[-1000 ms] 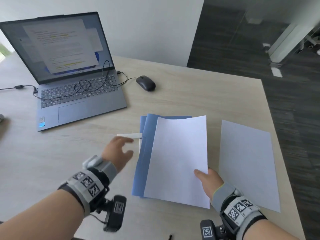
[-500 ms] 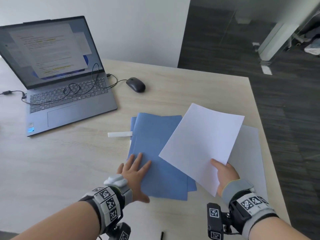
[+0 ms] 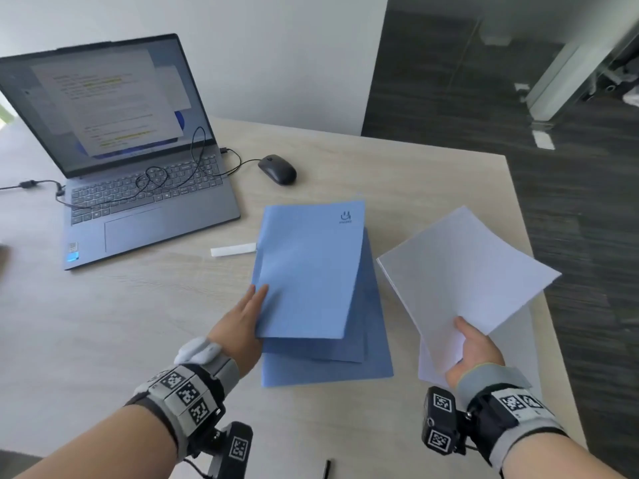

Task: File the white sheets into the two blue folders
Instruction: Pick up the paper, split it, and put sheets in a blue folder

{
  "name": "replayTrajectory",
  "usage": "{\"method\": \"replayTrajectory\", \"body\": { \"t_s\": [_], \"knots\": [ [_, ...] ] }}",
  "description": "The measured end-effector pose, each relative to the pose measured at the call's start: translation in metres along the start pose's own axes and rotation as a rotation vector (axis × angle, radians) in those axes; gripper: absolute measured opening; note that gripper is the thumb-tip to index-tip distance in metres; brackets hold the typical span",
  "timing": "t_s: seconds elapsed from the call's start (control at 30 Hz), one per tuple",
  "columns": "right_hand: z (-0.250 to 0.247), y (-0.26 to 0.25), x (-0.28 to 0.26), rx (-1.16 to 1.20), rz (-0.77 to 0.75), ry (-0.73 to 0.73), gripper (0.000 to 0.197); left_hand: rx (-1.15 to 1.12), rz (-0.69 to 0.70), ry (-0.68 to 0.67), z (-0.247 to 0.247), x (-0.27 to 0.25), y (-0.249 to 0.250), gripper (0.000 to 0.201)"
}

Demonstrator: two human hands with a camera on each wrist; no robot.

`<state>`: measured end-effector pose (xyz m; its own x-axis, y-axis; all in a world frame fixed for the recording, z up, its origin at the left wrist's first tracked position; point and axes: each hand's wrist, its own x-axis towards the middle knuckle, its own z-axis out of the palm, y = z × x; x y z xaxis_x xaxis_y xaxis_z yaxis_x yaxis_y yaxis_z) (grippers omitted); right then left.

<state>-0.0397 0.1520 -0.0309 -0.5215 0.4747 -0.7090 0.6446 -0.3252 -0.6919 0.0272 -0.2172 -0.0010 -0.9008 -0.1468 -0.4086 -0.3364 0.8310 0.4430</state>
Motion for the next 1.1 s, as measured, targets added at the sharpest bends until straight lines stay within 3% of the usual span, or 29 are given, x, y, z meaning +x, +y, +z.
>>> {"method": "replayTrajectory", "body": {
  "t_s": [0.13, 0.23, 0.33, 0.4, 0.43, 0.73, 0.87, 1.1],
  "knots": [
    [0.015, 0.005, -0.013, -0.214, -0.096, -0.108, 0.025, -0.519, -0.232, 0.091, -0.005, -0.004, -0.008, 0.060],
    [0.038, 0.009, -0.033, -0.434, -0.204, -0.227, 0.023, -0.678, -0.390, 0.101, -0.006, 0.001, -0.016, 0.017],
    [0.065, 0.016, -0.044, -0.557, -0.257, -0.311, 0.016, -0.956, -0.493, 0.165, -0.002, 0.002, -0.028, 0.022],
    [0.084, 0.020, -0.052, -0.606, -0.257, -0.356, 0.017, -1.170, -0.475, 0.211, -0.005, -0.003, -0.028, 0.013],
    [0.093, 0.022, -0.054, -0.630, -0.255, -0.369, 0.016, -1.240, -0.465, 0.227, -0.007, -0.005, -0.027, 0.017],
    [0.138, 0.028, -0.071, -0.754, -0.240, -0.445, 0.031, -1.350, -0.541, 0.236, -0.003, -0.001, -0.045, 0.024],
    [0.147, 0.027, -0.079, -0.778, -0.262, -0.431, 0.017, -1.336, -0.579, 0.240, -0.001, 0.001, -0.051, 0.022],
    [0.156, 0.027, -0.084, -0.802, -0.242, -0.431, 0.016, -1.345, -0.583, 0.236, -0.004, 0.000, -0.056, 0.022]
  ]
}}
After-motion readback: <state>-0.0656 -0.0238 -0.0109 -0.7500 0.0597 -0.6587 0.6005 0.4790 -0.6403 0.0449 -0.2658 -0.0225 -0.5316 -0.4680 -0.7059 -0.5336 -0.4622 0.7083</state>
